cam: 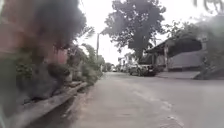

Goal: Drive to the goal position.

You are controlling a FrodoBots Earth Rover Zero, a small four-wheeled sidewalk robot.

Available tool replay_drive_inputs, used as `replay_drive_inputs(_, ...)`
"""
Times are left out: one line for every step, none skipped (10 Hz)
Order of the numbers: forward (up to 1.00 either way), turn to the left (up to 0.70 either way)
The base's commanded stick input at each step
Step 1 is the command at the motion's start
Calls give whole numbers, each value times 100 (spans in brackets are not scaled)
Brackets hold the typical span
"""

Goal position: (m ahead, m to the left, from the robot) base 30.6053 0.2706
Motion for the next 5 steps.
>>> replay_drive_inputs(70, 0)
replay_drive_inputs(70, 0)
replay_drive_inputs(70, 0)
replay_drive_inputs(70, 0)
replay_drive_inputs(70, 0)
